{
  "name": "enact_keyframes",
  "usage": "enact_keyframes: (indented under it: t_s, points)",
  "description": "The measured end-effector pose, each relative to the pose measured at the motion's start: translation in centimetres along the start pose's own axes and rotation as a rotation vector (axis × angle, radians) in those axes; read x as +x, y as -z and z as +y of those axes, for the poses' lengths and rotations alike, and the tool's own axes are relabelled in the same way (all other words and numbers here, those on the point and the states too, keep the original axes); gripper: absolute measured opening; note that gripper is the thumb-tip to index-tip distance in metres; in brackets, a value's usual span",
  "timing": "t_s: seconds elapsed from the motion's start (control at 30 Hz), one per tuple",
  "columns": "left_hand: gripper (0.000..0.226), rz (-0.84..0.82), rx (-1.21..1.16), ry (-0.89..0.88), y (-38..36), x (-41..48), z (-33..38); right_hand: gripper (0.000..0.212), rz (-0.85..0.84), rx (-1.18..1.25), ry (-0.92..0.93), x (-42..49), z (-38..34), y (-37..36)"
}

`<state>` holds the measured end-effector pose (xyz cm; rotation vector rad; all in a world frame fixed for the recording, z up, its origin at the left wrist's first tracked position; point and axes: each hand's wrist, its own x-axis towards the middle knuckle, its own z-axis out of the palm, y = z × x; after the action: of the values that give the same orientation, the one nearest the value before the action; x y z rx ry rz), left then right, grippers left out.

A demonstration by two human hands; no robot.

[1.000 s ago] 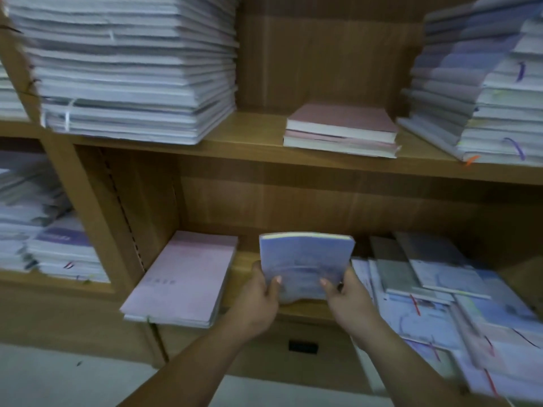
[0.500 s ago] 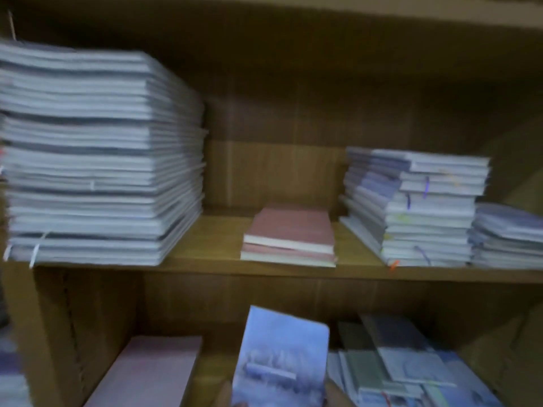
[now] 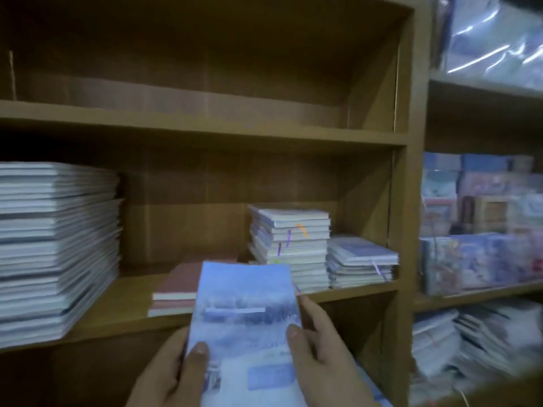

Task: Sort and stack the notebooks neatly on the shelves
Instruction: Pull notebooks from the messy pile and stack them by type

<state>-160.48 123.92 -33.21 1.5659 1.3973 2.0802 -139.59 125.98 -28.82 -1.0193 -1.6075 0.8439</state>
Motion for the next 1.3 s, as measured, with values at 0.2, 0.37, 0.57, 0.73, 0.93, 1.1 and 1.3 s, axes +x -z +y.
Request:
enact_keyframes:
  t_s: [0.2,0.37,0.57,0.73,0.93,1.1,1.3]
  points:
    - [0.032,-0.467,-0.153,0.141,-8.7,2.4,10.9,0.035,0.131,0.080,-0.056,0.2,-2.4,11.3]
    - [0.022,-0.639,-0.108,0.283,-19.2,4.9,12.2,0.018,0.300,-0.010,-0.209,5.4,-2.3,20.3]
    - [0.020,-0.507,-0.142,0.438,-25.5,8.5,11.1,0.026,0.280,-0.016,-0.298,12.7,-2.0,23.2]
    - [0.027,-0.339,-0.197,0.556,-28.6,9.5,9.5,0.049,0.327,-0.293,-0.067,15.3,0.7,23.5]
    - [0.027,-0.270,-0.280,0.586,-28.0,8.9,8.5,0.045,0.055,-0.994,0.260,14.3,5.4,21.6]
    - [0.010,-0.357,-0.410,0.603,-26.3,8.3,7.1,0.036,0.172,-1.147,0.311,15.5,5.6,21.0]
    - [0.012,-0.498,-0.182,0.534,-22.3,6.4,3.7,0.039,0.195,-0.985,0.217,18.6,7.1,20.8]
